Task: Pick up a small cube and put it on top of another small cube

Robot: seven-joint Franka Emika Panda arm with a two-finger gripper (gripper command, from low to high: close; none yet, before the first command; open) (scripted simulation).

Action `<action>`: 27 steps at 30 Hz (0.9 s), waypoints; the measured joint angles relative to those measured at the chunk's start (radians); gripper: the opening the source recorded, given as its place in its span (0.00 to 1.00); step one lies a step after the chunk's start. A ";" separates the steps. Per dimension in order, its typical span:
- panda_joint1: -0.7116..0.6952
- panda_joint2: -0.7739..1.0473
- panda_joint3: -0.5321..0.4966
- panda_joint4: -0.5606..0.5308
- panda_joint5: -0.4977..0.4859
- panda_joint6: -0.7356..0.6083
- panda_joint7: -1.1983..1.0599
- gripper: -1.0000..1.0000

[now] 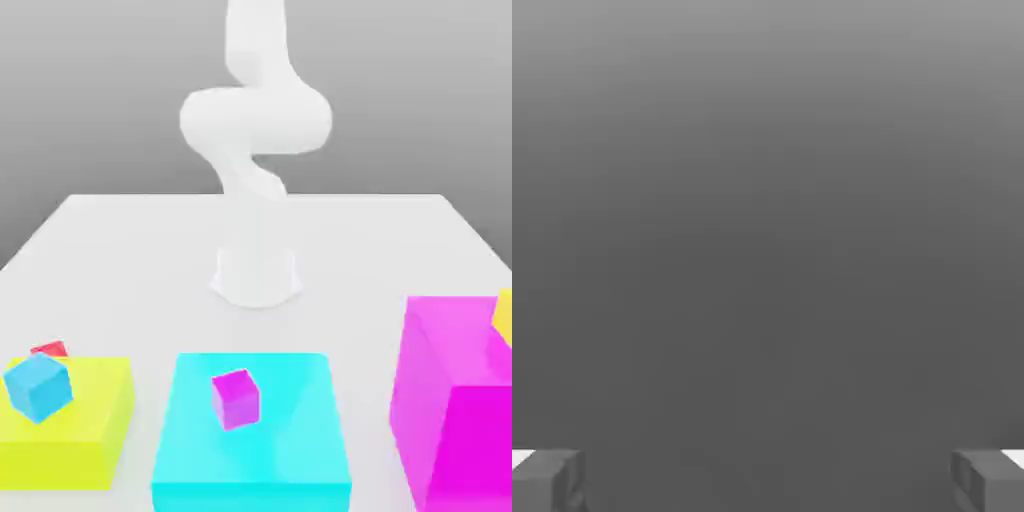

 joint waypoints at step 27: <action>-0.531 0.671 -0.103 -0.290 0.077 0.375 1.180 0.50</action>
